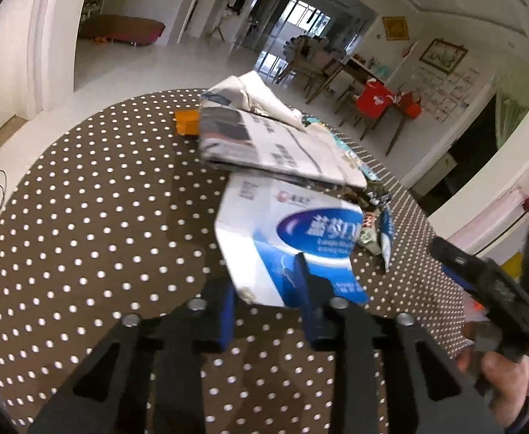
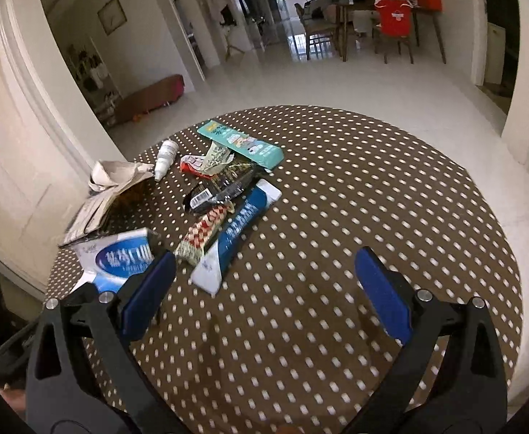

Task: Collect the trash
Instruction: 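Grasp the white toothpaste box with the left tool while the right tool grasps the blue toothpaste tube, then carry the toothpaste box and tube to the blue bin and release them, then move both open tools back over the table toward the newspaper, then grasp the white newspaper with the left tool while the right tool grasps the dark wrapper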

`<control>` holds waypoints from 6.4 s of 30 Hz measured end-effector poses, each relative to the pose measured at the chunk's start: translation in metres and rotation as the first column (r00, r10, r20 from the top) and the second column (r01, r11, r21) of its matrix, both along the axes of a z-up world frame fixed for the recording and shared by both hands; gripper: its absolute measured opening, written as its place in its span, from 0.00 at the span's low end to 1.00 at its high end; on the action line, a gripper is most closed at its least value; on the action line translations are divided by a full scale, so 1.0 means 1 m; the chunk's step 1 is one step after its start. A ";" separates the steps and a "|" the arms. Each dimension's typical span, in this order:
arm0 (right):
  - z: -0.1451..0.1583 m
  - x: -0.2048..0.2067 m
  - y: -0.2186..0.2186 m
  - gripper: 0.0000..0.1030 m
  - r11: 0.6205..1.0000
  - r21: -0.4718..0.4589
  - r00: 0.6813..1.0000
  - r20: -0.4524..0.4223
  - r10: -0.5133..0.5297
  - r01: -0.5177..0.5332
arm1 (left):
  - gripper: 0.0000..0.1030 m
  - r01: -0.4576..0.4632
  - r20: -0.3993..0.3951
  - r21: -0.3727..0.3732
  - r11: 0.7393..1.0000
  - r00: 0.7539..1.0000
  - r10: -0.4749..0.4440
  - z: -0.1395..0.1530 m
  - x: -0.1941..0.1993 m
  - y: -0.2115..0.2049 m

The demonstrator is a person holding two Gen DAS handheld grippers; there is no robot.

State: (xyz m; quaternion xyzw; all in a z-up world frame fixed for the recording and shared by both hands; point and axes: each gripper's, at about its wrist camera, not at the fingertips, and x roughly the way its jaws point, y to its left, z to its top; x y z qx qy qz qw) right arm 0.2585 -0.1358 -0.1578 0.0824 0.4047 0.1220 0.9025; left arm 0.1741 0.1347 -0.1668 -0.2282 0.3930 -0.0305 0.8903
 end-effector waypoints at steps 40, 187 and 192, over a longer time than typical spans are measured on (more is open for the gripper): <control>0.020 -0.092 -0.131 0.12 0.991 0.102 0.991 0.088 -0.099 0.089 | 0.03 0.203 0.263 0.077 0.976 0.940 -0.216 0.060 -0.029 -0.133; -0.006 0.084 0.004 0.84 0.996 0.082 0.995 -0.091 0.029 -0.021 | 0.27 0.099 0.071 0.278 0.956 0.990 -0.123 0.017 0.127 -0.025; -0.014 0.108 0.005 0.44 0.997 0.080 0.993 -0.115 -0.005 0.014 | 0.26 0.087 0.093 0.268 0.960 0.989 -0.115 0.022 0.110 -0.020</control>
